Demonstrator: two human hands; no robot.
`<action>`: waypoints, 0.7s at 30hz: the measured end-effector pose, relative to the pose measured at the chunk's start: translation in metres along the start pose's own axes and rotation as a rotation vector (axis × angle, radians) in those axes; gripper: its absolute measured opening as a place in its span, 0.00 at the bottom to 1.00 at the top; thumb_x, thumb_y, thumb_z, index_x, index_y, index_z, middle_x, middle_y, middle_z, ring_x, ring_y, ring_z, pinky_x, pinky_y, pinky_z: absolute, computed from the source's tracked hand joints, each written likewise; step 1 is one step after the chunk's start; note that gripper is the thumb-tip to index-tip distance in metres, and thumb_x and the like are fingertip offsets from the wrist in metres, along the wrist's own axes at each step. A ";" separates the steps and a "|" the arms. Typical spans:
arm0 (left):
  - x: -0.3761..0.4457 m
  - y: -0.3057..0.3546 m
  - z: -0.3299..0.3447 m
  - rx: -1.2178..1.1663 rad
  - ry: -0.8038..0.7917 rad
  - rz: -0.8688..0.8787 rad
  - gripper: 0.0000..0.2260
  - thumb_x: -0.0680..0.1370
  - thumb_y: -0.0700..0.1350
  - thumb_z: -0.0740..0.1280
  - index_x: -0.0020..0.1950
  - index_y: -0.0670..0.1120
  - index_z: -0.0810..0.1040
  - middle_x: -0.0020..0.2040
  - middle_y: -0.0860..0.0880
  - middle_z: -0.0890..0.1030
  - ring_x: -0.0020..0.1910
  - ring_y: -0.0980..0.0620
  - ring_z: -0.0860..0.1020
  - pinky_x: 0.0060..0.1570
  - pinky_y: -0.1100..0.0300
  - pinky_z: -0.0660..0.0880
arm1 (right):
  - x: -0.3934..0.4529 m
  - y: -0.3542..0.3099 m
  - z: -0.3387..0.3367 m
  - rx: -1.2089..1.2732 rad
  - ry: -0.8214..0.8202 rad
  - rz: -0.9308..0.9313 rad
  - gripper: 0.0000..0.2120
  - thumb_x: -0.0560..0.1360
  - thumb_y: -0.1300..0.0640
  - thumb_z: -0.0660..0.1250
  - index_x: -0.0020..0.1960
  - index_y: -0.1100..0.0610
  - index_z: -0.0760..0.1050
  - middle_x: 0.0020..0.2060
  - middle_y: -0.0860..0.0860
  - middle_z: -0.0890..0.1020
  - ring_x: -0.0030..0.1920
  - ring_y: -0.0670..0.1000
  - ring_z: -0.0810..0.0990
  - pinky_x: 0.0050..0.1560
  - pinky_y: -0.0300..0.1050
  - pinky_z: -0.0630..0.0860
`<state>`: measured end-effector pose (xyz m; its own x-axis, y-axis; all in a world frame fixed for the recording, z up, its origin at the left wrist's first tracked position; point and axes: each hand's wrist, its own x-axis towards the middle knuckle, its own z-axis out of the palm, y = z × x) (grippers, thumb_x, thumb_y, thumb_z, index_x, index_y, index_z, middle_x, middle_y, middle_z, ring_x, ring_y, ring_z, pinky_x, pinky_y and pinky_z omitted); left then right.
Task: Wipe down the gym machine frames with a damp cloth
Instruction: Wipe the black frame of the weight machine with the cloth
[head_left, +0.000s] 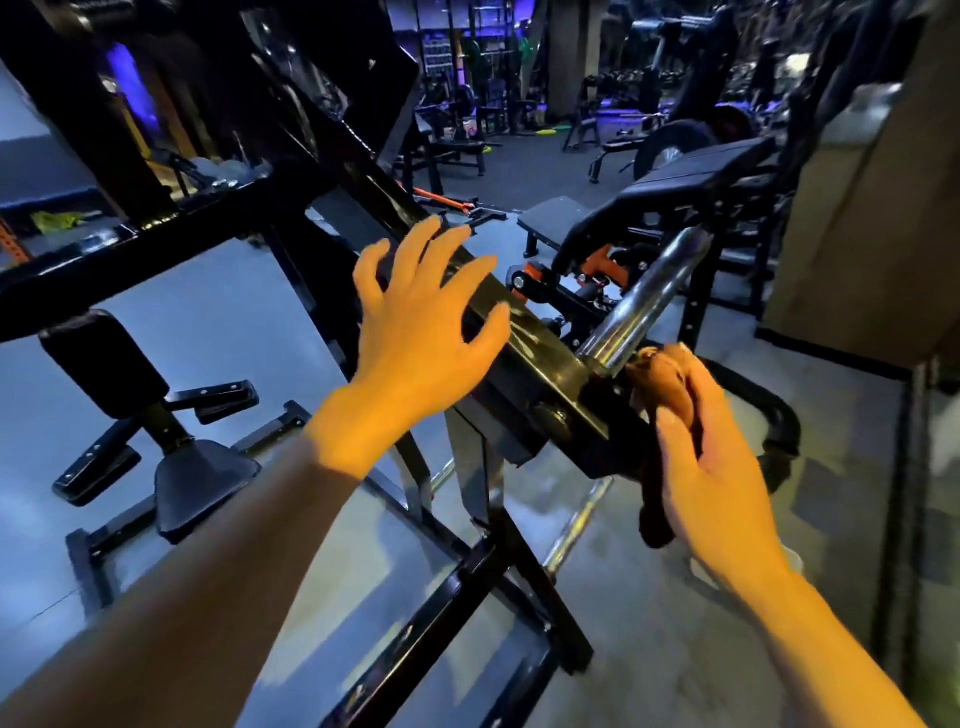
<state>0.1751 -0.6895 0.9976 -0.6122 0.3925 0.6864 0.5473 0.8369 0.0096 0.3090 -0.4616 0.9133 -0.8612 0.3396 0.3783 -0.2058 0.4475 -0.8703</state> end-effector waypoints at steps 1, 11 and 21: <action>0.013 -0.001 0.000 0.047 -0.010 0.020 0.25 0.83 0.61 0.54 0.70 0.50 0.79 0.76 0.48 0.72 0.80 0.45 0.60 0.76 0.38 0.45 | 0.002 -0.001 -0.001 -0.029 -0.002 -0.017 0.27 0.85 0.54 0.60 0.81 0.37 0.58 0.69 0.25 0.68 0.66 0.25 0.66 0.61 0.19 0.60; 0.057 0.001 0.038 0.154 -0.113 0.163 0.25 0.85 0.49 0.46 0.31 0.46 0.67 0.28 0.50 0.65 0.33 0.46 0.65 0.75 0.47 0.60 | 0.019 0.017 -0.004 -0.231 -0.042 -0.075 0.19 0.78 0.46 0.72 0.63 0.43 0.66 0.51 0.44 0.76 0.48 0.40 0.77 0.41 0.36 0.70; 0.056 0.007 0.060 -0.094 0.171 0.011 0.20 0.84 0.42 0.55 0.31 0.44 0.59 0.28 0.46 0.59 0.32 0.48 0.54 0.42 0.51 0.58 | 0.007 0.054 -0.009 -0.360 -0.029 -0.284 0.32 0.78 0.69 0.67 0.79 0.50 0.68 0.75 0.46 0.68 0.69 0.46 0.68 0.70 0.29 0.57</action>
<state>0.1106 -0.6386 0.9926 -0.5044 0.3242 0.8003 0.6091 0.7906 0.0636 0.2956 -0.4274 0.8719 -0.8076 0.1407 0.5727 -0.2655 0.7804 -0.5661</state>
